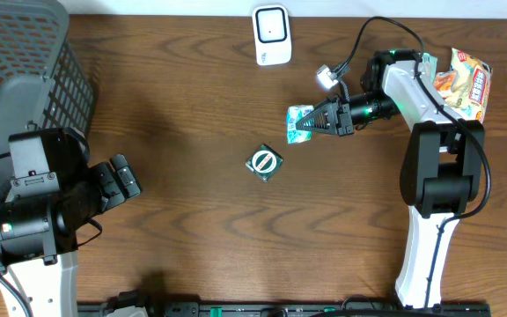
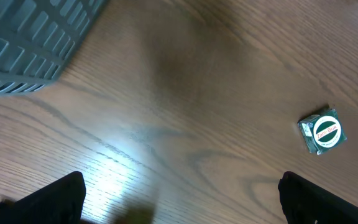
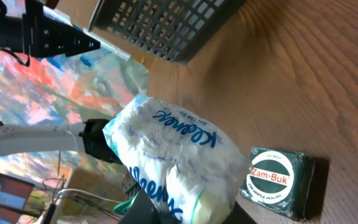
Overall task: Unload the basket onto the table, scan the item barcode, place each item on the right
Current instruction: 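Lift the green tissue pack and rotate it with the right gripper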
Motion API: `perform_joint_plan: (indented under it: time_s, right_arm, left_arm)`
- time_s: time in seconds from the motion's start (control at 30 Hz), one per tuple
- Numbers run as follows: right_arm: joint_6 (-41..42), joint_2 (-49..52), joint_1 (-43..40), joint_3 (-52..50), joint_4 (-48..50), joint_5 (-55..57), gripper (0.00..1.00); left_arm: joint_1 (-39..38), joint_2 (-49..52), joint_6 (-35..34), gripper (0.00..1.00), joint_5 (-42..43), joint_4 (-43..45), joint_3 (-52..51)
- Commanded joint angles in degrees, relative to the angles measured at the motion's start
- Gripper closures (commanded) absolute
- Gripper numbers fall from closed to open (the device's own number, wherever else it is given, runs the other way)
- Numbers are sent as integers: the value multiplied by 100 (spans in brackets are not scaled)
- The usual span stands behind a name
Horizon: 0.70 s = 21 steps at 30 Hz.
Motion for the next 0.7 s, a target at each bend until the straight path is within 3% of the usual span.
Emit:
perform_joint_plan:
  time_s: [0.0,0.47,0.57,0.67]
  right_arm:
    - [-160,-107,7,103,68,-39,99]
    - [151,-107,186,101,214,118,98]
    - [649,-107,293,101,520,223,98]
    - [1722,-107,431,101,1176,352,98]
  left_arm:
    - [31,0,-55,3,-94,-2,-13]
    - [31,0,-52,2,-94,-2,-13]
    - [31,0,-52,2,-94,-2,-13]
    - [31,0,-55,3,-94,-2,-13]
